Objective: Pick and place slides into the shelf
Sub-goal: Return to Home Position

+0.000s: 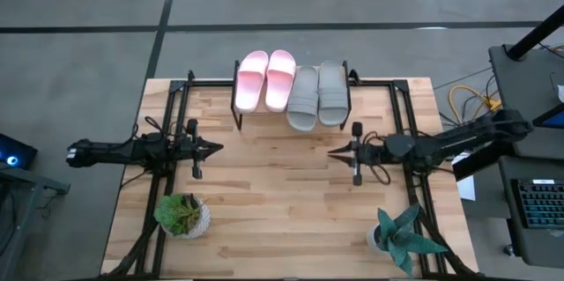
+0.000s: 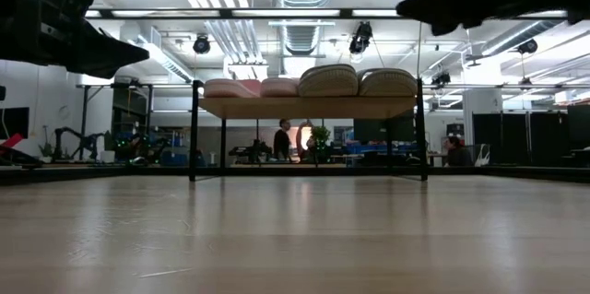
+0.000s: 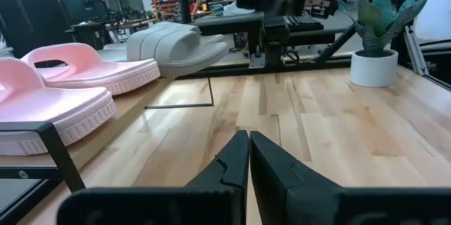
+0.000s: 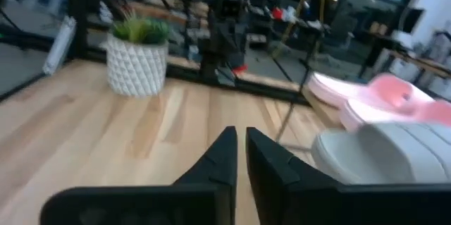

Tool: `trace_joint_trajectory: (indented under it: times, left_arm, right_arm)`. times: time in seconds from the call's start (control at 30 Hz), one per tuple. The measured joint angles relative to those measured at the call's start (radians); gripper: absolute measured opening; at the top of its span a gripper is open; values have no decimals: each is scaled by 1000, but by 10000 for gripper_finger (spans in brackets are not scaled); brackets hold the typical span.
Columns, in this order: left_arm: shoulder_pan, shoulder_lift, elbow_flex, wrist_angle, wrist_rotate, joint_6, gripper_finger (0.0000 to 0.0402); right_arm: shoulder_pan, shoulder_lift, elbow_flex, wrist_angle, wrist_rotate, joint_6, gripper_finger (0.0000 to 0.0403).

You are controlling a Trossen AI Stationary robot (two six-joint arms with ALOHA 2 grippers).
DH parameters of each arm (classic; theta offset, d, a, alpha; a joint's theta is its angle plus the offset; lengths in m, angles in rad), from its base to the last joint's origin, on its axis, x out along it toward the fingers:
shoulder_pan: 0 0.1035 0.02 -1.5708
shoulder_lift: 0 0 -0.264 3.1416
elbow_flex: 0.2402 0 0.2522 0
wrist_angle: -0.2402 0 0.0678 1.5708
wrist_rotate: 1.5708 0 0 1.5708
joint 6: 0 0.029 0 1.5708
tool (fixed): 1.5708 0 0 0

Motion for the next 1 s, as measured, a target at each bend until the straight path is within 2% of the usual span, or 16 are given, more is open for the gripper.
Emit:
trace_joint_trajectory:
  times: [0.1, 0.2, 0.3, 0.53, 0.73, 0.9, 1.0]
  left_arm:
    - [0, -1, 2, -4, -1, 0, 0]
    - [0, -3, 2, -5, -1, 0, 0]
    - [0, -6, 2, -7, -1, 1, 0]
    - [0, -12, 3, -9, -1, 5, 0]
    - [0, 1, 1, -8, -25, 7, 0]
    - [0, 1, 1, -8, -25, 7, 0]
    - [0, 1, 2, -9, -25, 7, 0]
  right_arm:
    - [-108, 56, -4, 100, -133, -4, 15]
    - [-199, 94, 2, 90, -110, 8, 10]
    - [-242, 78, -8, 48, -97, -25, 9]
    - [-243, -196, -41, -243, -83, -35, 9]
    - [-243, -430, -203, -171, -233, 0, 9]
    - [-245, -583, -321, -137, -229, 55, 9]
    - [-245, -675, -338, -214, -188, 79, 9]
